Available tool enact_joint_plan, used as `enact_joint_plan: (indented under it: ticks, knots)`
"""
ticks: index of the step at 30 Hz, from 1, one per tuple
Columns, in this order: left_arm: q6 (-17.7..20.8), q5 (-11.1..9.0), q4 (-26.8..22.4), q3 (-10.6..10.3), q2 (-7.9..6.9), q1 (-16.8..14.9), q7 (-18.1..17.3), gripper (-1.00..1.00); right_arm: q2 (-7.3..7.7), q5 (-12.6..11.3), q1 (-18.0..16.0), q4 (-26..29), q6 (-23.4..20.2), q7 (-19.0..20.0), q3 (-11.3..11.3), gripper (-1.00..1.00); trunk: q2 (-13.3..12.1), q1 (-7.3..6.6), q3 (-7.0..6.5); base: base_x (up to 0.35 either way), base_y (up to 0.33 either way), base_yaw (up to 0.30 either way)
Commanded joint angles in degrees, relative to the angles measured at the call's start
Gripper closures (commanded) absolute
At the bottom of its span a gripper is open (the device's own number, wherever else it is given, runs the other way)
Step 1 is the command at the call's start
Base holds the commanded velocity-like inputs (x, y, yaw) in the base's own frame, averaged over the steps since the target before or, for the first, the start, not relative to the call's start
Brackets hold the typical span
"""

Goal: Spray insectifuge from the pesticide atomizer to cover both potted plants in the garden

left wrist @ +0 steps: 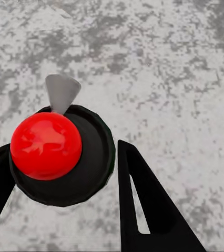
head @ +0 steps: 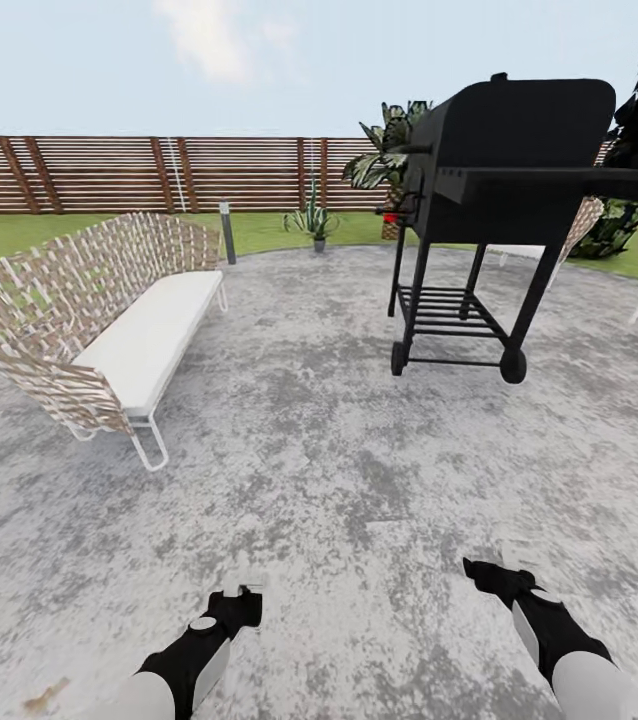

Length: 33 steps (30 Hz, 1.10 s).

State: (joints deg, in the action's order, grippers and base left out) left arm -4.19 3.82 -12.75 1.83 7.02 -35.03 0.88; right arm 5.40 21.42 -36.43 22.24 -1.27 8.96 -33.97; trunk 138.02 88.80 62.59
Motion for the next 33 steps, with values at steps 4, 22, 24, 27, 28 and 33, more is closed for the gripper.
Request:
enact_joint_plan:
  ticks: [4,22,24,27,28,33]
  knots:
    - [-0.2,0.4,0.0,0.2,0.02,0.0,0.1,1.0,-0.04,0.5,0.0,0.1,-0.1,0.4,-0.5,-1.0,0.0,0.02,0.05,0.318,0.165,0.0]
    - [-0.2,0.4,0.1,0.2,0.02,0.0,0.1,1.0,-0.04,0.5,0.0,0.1,-0.1,0.4,-0.5,-1.0,0.0,0.02,0.05,0.324,0.098,0.0]
    - [-0.2,0.4,0.1,0.2,0.02,0.0,0.1,1.0,-0.04,0.5,0.0,0.2,-0.1,0.4,-0.5,-1.0,0.0,0.02,0.05,0.336,0.001,0.0]
    - [-0.2,0.4,0.1,0.2,0.02,0.0,0.1,1.0,-0.04,0.5,0.0,0.2,-0.1,0.4,-0.5,-1.0,0.0,0.02,0.05,0.337,0.0,0.0]
    - [-0.2,0.4,0.1,0.2,0.02,0.0,0.1,1.0,-0.04,0.5,0.0,0.1,-0.1,0.4,-0.5,-1.0,0.0,0.02,0.05,0.337,0.0,0.0]
    - [-0.2,0.4,0.1,0.2,0.01,0.0,0.1,1.0,-0.04,0.5,0.0,0.2,-0.1,0.4,-0.5,-1.0,0.0,0.02,0.05,0.338,0.0,0.0]
